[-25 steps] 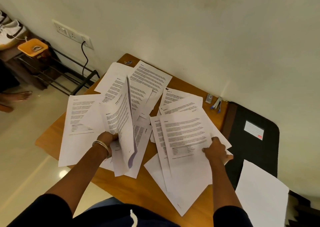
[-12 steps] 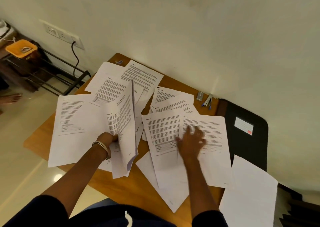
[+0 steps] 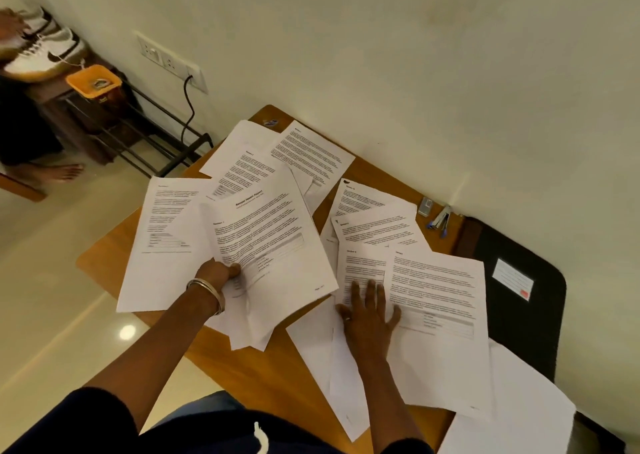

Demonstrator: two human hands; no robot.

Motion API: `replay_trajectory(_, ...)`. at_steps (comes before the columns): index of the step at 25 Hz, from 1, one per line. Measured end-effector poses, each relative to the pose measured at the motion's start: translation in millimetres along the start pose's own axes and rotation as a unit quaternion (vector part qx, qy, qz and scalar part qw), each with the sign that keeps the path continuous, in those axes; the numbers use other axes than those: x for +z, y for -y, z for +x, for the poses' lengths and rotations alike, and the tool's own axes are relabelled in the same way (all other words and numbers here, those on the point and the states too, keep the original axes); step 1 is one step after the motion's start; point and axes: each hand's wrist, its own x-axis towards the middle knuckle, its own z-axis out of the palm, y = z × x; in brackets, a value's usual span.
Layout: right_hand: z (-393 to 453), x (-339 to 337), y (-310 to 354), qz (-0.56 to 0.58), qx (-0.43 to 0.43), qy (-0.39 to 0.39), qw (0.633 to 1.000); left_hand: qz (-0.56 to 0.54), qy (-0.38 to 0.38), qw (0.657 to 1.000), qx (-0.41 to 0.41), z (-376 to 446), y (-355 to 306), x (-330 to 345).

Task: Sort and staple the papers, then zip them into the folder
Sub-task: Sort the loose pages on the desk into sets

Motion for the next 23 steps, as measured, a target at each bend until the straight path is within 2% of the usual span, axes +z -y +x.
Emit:
replay_trajectory(1, -2, 3, -9, -0.004, 0.029, 0.035, 0.999, -0.018, 0.008, 1.0, 0.009, 2, 0, -2)
replay_trajectory(3, -3, 3, -11, -0.021, 0.03, 0.091, 0.995, -0.026, 0.01, 1.0, -0.002, 9, 0, -4)
replay_trajectory(5, -6, 2, -7, -0.03, 0.052, 0.09, 0.994, -0.028, -0.005, 1.0, -0.005, 4, -6, -4)
replay_trajectory(9, -3, -22, 12, -0.063, 0.088, 0.026, 0.994, -0.038, -0.03, 0.999, 0.006, -16, -16, 4)
replay_trajectory(11, 9, -35, 26, -0.048, 0.059, -0.001, 0.997, -0.036, -0.039, 0.999, 0.006, -24, -21, 6)
replay_trajectory(12, 20, -39, 31, -0.048, 0.018, -0.026, 0.998, -0.045, -0.043, 0.998, 0.01, -25, -23, 9)
replay_trajectory(15, 51, -41, 34, -0.059, -0.088, -0.031, 0.994, -0.1, -0.035, 0.994, 0.018, -33, -27, 12)
replay_trajectory(18, 71, -35, 26, -0.136, -0.122, 0.027, 0.983, -0.173, -0.022, 0.985, 0.013, -43, -34, 7)
replay_trajectory(20, 74, -24, 12, -0.152, -0.097, 0.046, 0.983, -0.2, -0.025, 0.979, 0.021, -44, -43, -1)
replay_trajectory(23, 64, -16, 0, -0.086, -0.005, 0.002, 0.996, -0.226, -0.031, 0.973, 0.035, -37, -49, -7)
